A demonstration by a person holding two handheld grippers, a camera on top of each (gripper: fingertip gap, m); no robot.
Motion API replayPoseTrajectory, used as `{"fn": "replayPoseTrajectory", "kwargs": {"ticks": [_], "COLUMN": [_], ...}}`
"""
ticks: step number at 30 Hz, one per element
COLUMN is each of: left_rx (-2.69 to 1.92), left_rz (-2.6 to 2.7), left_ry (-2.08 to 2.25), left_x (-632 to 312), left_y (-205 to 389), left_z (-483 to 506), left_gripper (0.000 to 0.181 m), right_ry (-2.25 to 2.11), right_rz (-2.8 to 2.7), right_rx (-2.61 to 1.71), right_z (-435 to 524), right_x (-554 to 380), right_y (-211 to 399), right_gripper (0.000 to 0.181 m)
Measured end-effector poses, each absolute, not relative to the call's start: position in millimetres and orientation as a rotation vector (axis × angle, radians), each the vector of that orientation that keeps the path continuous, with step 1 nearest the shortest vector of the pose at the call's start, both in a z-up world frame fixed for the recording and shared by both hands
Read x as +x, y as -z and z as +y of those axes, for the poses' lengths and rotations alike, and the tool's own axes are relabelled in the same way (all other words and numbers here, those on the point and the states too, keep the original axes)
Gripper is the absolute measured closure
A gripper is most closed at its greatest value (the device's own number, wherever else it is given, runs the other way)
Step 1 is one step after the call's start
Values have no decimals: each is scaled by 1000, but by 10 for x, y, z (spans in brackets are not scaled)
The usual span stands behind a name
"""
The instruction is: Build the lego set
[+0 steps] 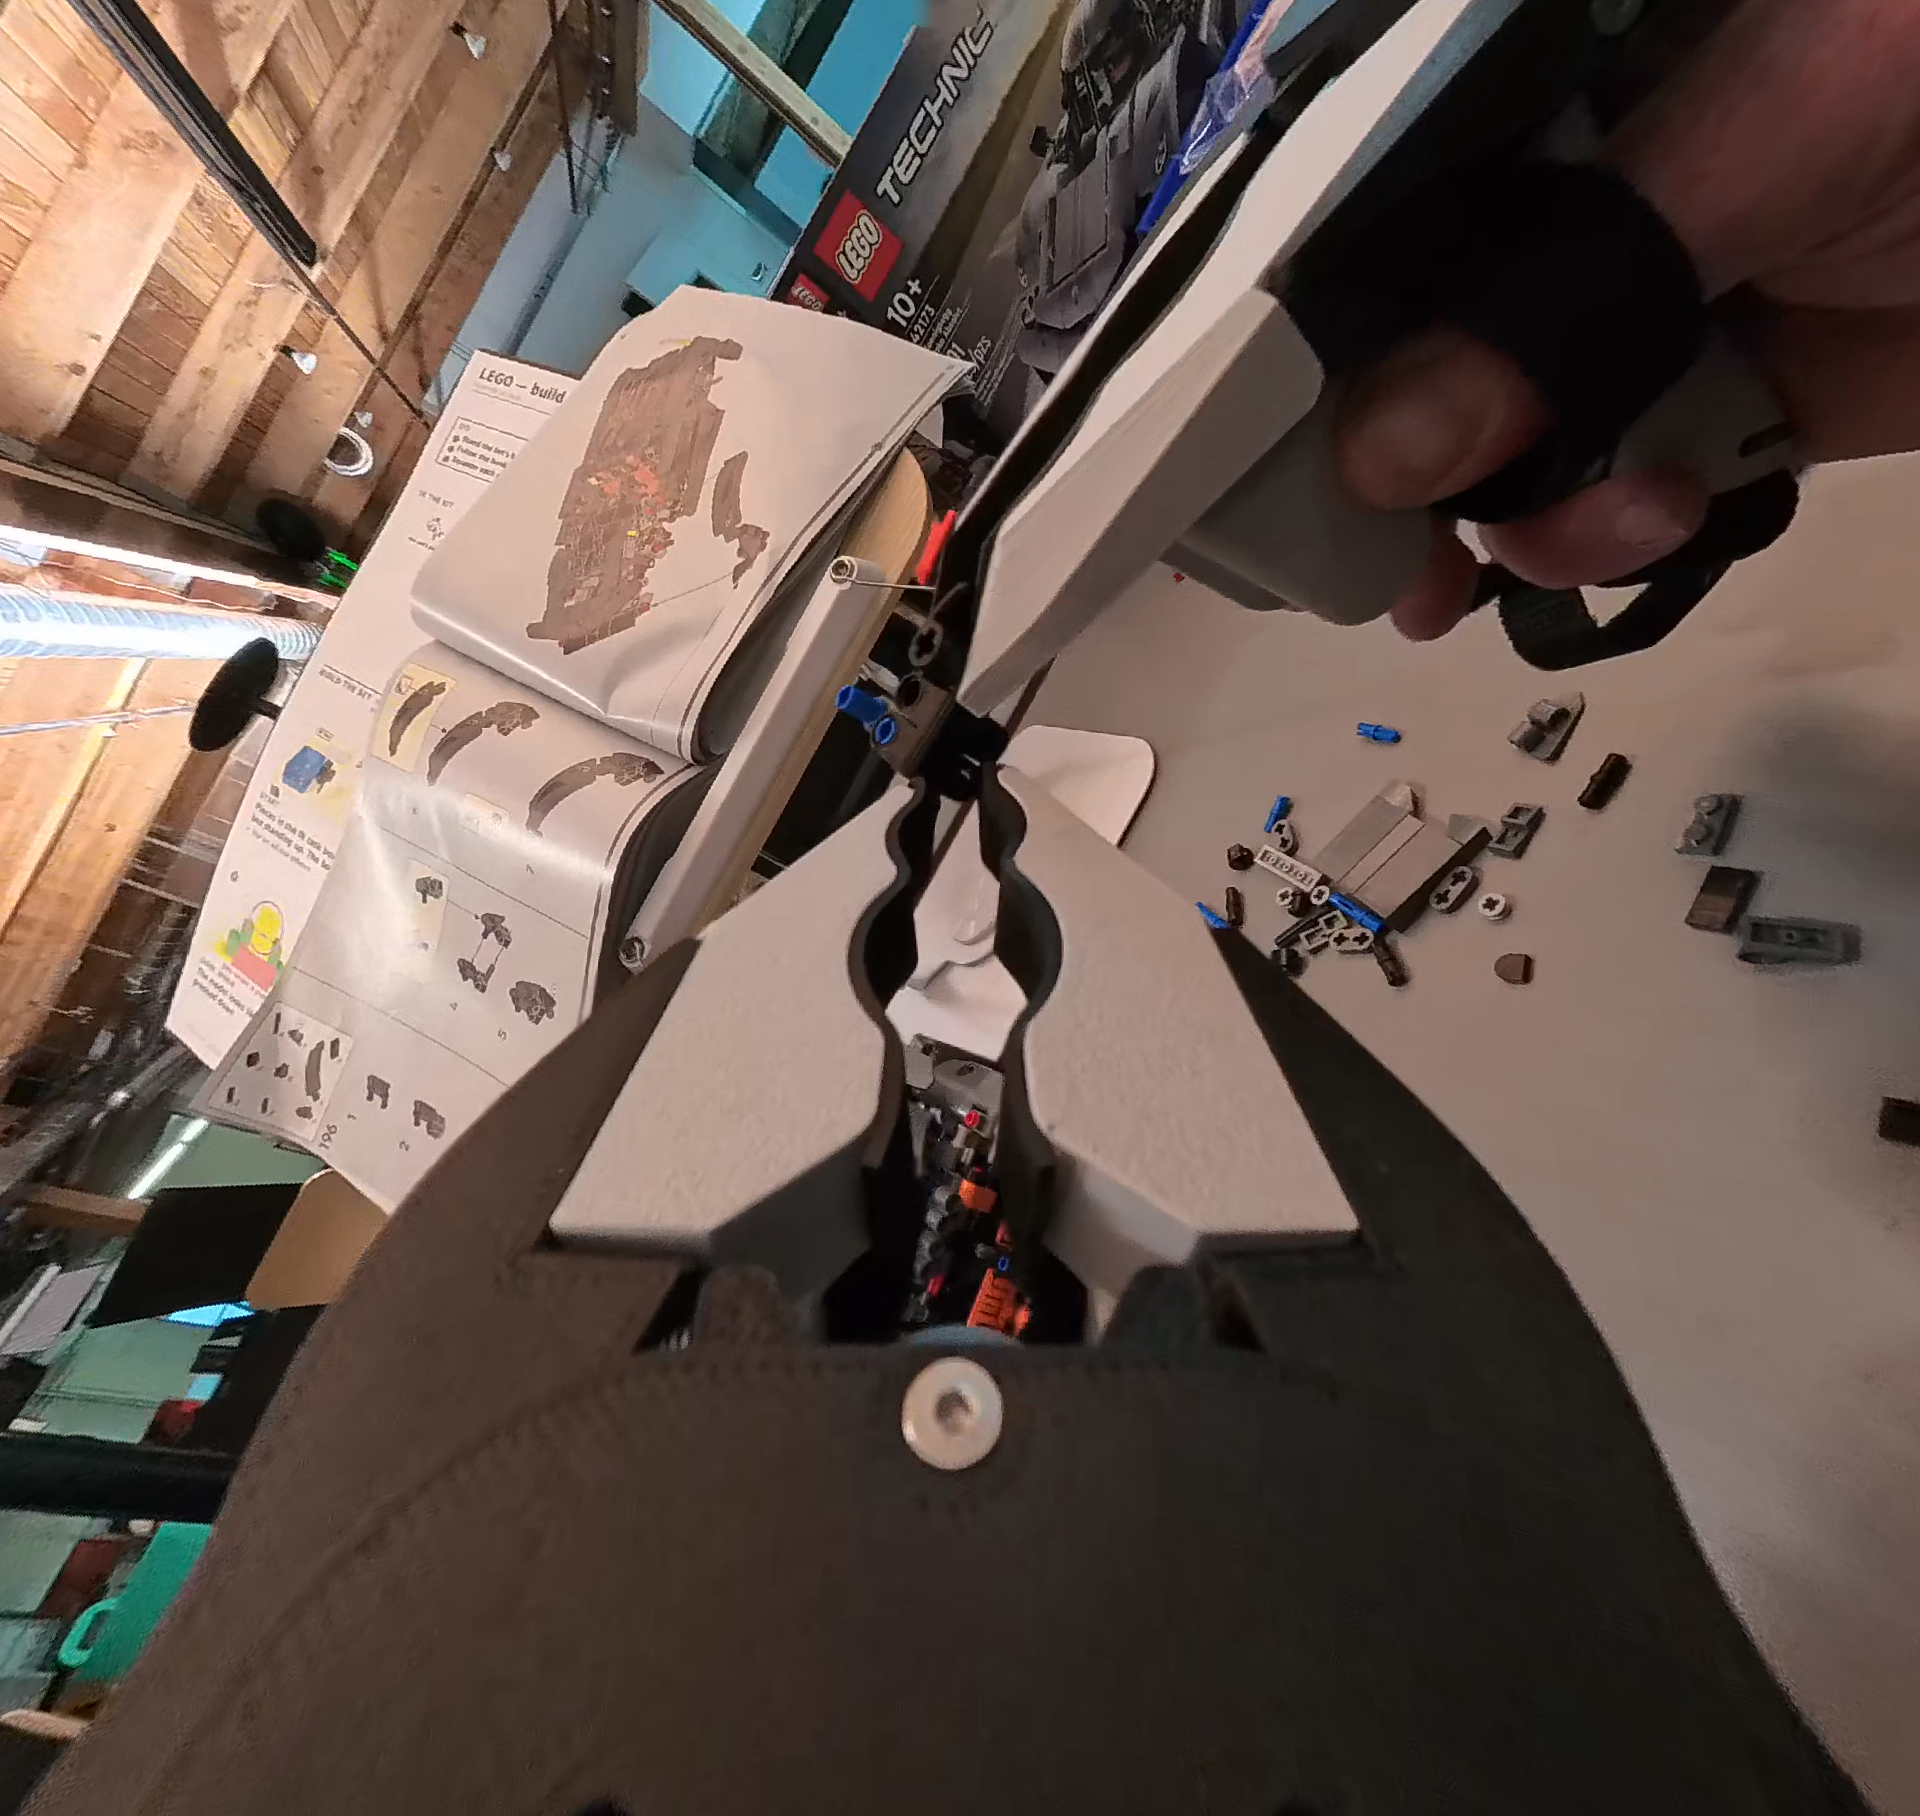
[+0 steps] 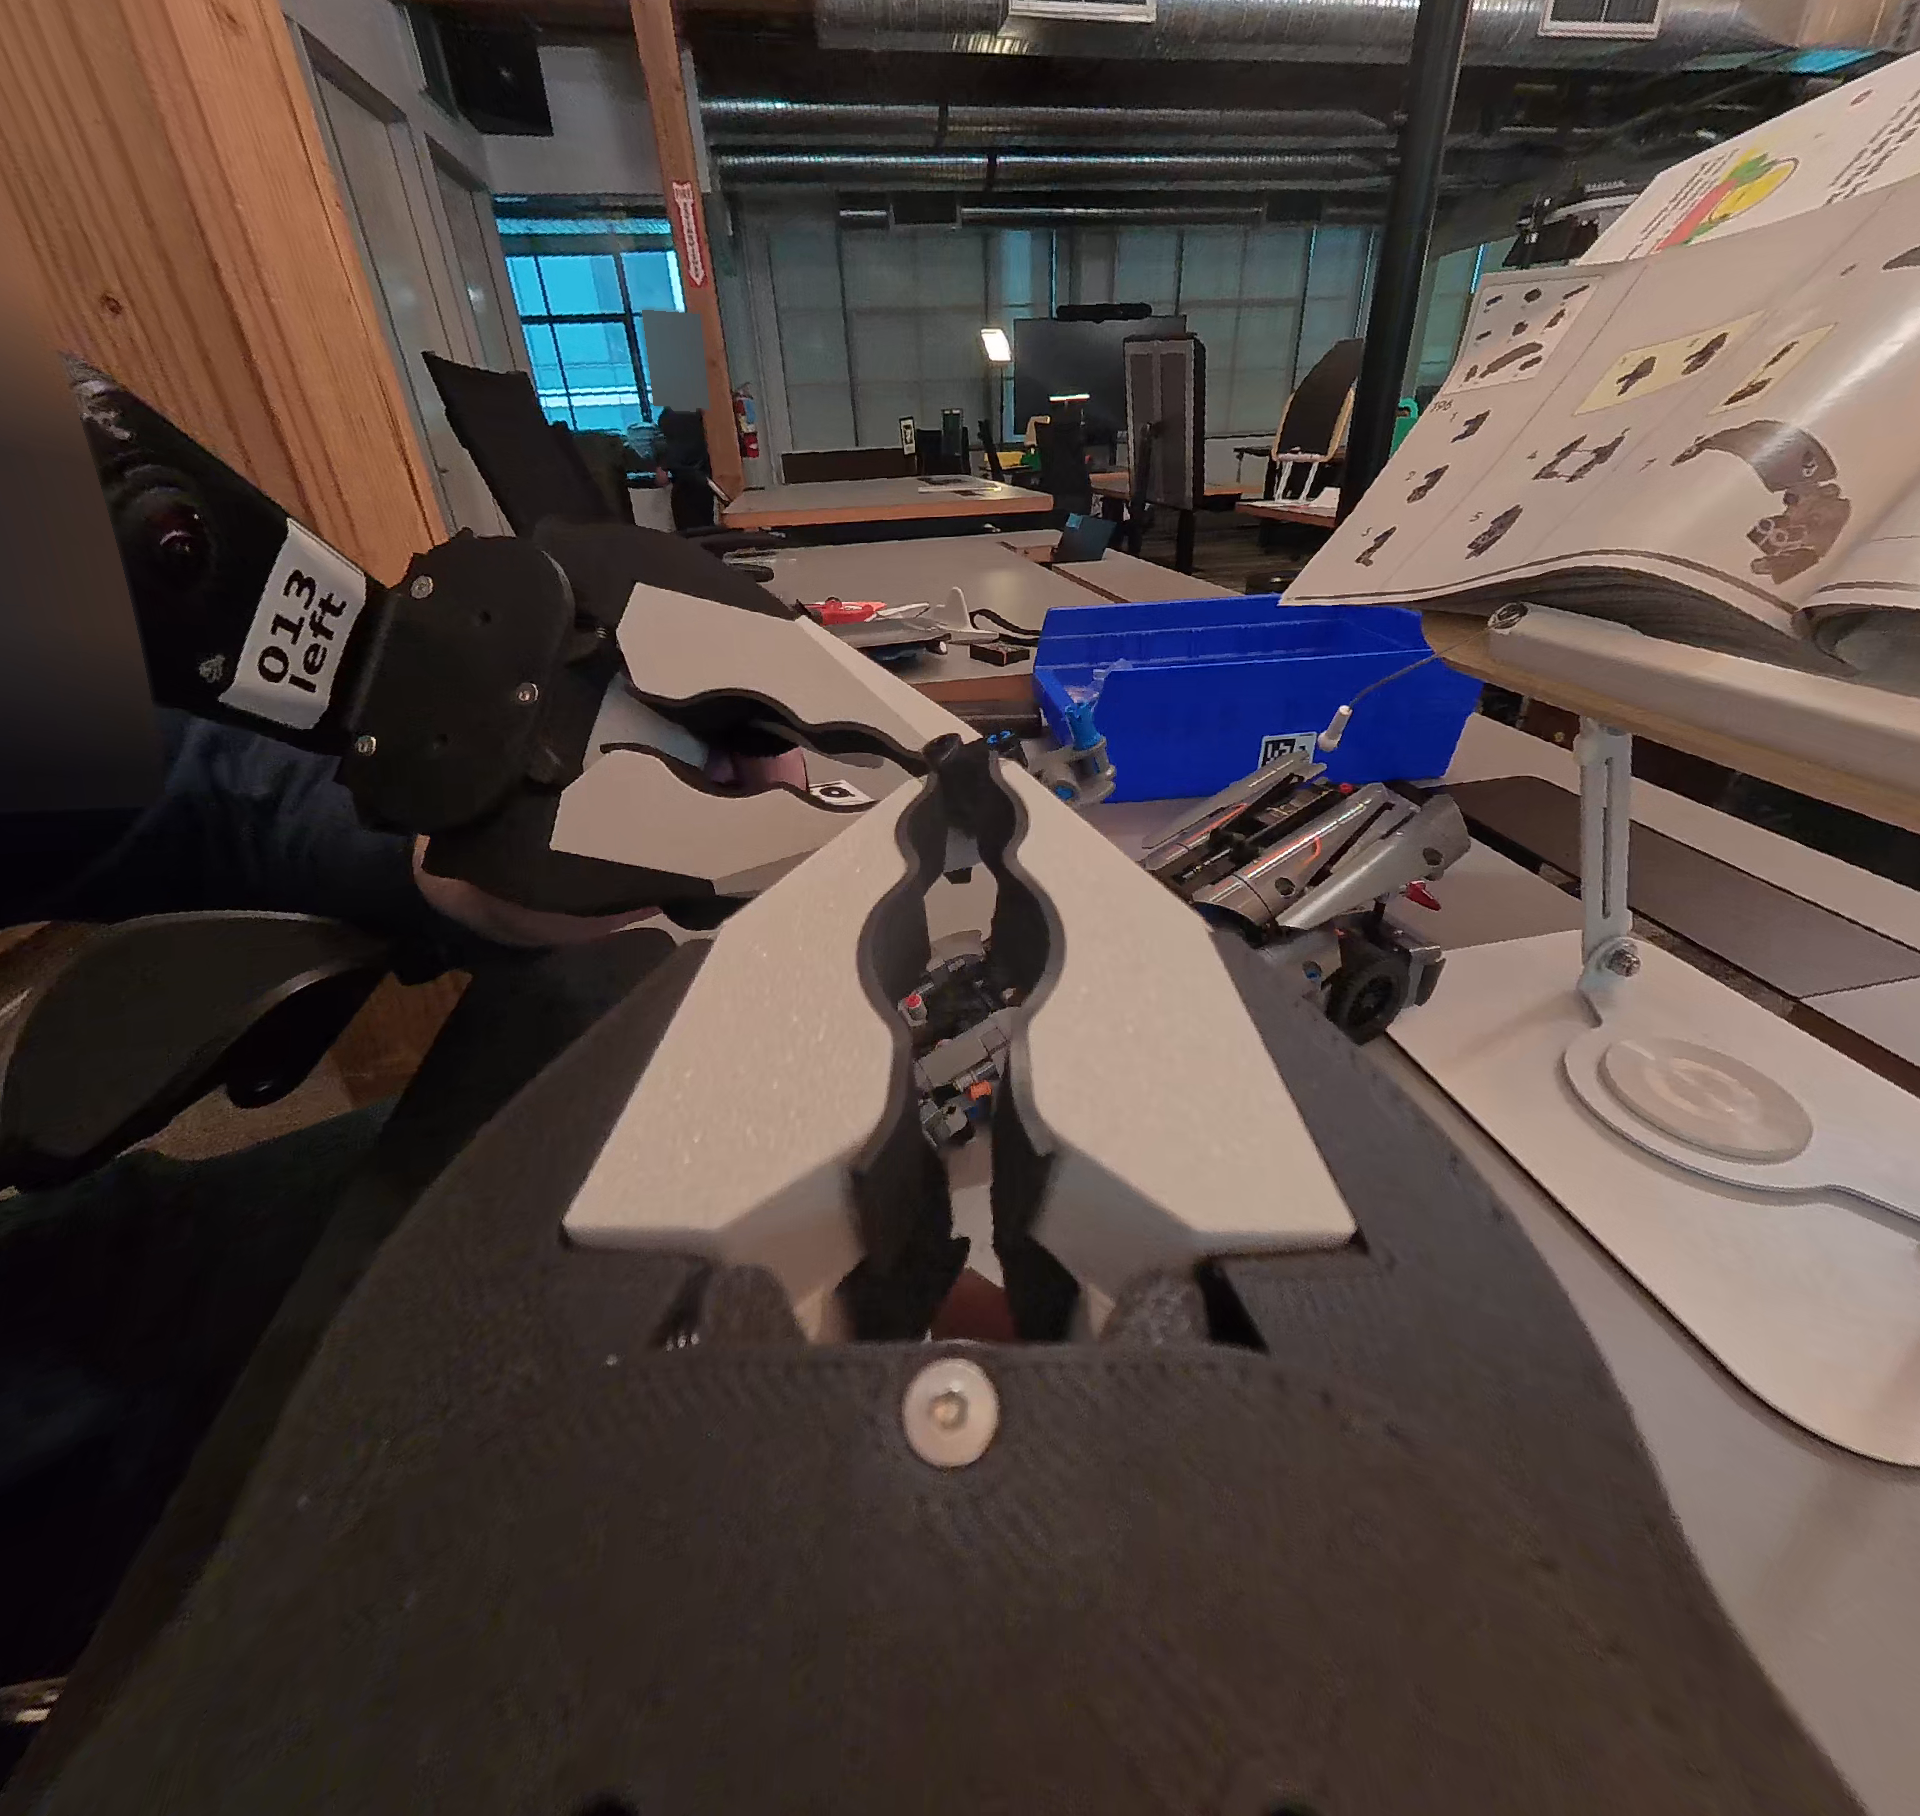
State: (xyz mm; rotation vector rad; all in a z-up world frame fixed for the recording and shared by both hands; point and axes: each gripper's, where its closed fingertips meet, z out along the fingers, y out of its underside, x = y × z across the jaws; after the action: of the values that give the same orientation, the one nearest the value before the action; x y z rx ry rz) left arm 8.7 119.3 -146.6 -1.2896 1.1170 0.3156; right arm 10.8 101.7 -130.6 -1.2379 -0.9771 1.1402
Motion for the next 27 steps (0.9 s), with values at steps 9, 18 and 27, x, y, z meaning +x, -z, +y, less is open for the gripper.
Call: {"fn": "replayPoseTrajectory", "kwargs": {"ticks": [9,18,27], "left_rx": [-1296,-1356,-1476], "left_rz": [1136,1145,1012], "left_ry": [-391,-28,753], "left_x": [67,115,89], "left_y": [1512,1560,1464], "left_z": [1215,1242,1157], "left_gripper": [178,173,157], "right_ry": [-1123,-755,-121], "right_rz": [-983,-1056,-1244], "right_rx": [-1267,-1190,-1013], "right_z": [1037,1125,1097], "right_x": [87,108,72], "right_y": [1348,1349,1435], "right_gripper": [178,178,177]}}
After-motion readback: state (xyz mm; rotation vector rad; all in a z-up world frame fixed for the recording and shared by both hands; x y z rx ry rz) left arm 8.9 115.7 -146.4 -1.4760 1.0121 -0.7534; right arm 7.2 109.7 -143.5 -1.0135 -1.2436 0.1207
